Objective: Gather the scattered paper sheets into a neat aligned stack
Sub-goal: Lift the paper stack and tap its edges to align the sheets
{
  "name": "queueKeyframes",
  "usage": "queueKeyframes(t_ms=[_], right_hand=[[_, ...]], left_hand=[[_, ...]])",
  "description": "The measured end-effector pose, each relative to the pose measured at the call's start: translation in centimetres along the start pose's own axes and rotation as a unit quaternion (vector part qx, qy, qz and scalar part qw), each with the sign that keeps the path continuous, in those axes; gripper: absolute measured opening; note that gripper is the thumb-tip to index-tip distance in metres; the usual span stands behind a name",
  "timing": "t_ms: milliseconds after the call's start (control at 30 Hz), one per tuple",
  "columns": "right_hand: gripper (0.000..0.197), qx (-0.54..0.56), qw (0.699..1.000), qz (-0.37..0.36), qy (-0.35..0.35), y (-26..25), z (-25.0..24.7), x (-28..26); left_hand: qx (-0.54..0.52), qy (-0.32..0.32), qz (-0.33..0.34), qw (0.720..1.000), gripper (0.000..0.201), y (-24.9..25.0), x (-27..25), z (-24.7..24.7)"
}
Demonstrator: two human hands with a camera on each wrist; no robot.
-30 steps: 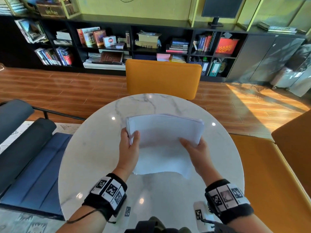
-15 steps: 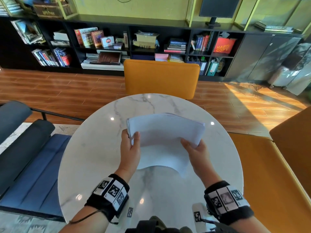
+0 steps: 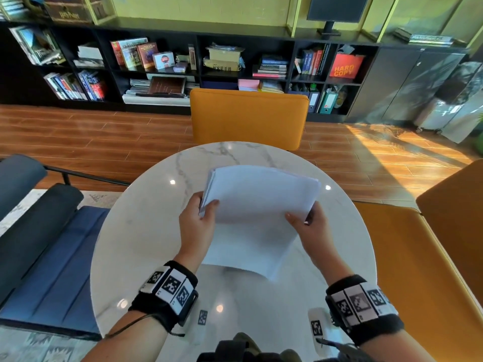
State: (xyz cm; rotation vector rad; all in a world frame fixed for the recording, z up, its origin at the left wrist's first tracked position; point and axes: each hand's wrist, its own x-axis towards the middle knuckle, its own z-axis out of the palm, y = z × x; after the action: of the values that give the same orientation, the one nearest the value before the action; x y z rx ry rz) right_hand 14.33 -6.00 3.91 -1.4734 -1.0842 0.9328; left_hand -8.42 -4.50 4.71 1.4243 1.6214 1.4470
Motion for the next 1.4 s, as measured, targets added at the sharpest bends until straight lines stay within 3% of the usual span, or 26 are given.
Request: queueKeyframes(t_ms=[100,167,233,300,400,467,533,733,833,900,1000,1100,1200,1300,1400], right_hand=[[0.055,-0.043,0.997,-0.043,0.055,-1.2,-1.4,0.8],[0.069,-0.061,0.986,-0.133,0.077,-2.6,-2.0,0.8],[0.075,-0.083,0.973,-0.209,0.047,-4.3,-1.8,0.7],[0.067,-0.099,0.971,-0.214,-0.031,-5.9,-1.0,0.9],[0.026,-0.085,0.977,-0.153,-0.125,-6.9,-0.1,1.0],[0.011,-0.068,0.981,-0.127,-0.127,-6.8,0.2,0.8],[0.011,-0.050,0.985,-0.105,-0.123,-6.4,0.1,0.8],[0.010,0.058,0.995,-0.013,-0.081,-4.6,-2.1,1.2],[0.009,0.102,0.992,0.009,-0.075,-3.9,-2.6,1.3],[0.013,0.123,0.990,0.013,-0.064,-3.4,-2.6,1.3],[0.020,0.133,0.990,0.013,-0.050,-3.0,-2.1,1.5],[0.013,0.141,0.989,-0.004,-0.047,-2.9,-1.3,1.4],[0.013,0.149,0.988,-0.020,-0.037,-2.5,-0.7,1.5],[0.016,0.171,0.985,0.013,-0.024,-2.1,-1.1,1.7],[0.015,0.192,0.979,0.050,-0.035,-1.4,-2.0,2.1]], left_hand=[[0.052,-0.024,0.105,0.993,0.009,2.0,1.2,-0.8],[0.076,-0.064,0.170,0.980,0.007,3.4,1.7,-1.0],[0.101,-0.110,0.225,0.963,0.007,4.6,2.1,-0.8],[0.124,-0.146,0.281,0.940,0.008,5.5,2.0,-0.4],[0.137,-0.167,0.316,0.924,0.011,6.2,1.9,0.1],[0.140,-0.168,0.302,0.928,0.012,6.0,2.2,-0.2],[0.148,-0.165,0.257,0.941,0.017,5.4,2.6,-1.1],[0.125,-0.160,0.004,0.979,0.017,1.5,4.8,-6.1],[0.011,-0.124,-0.107,0.987,0.025,-0.3,4.7,-6.5],[-0.087,-0.129,-0.165,0.974,0.031,-0.9,4.0,-5.9],[-0.084,-0.135,-0.130,0.979,0.029,-0.8,3.1,-4.3],[-0.082,-0.046,-0.077,0.993,0.036,0.1,2.3,-2.8],[-0.127,0.026,-0.083,0.988,0.039,0.9,1.9,-1.8],[-0.164,0.013,-0.113,0.980,0.033,1.1,2.1,-1.9],[-0.144,-0.007,-0.093,0.985,0.026,1.0,2.5,-2.6]])
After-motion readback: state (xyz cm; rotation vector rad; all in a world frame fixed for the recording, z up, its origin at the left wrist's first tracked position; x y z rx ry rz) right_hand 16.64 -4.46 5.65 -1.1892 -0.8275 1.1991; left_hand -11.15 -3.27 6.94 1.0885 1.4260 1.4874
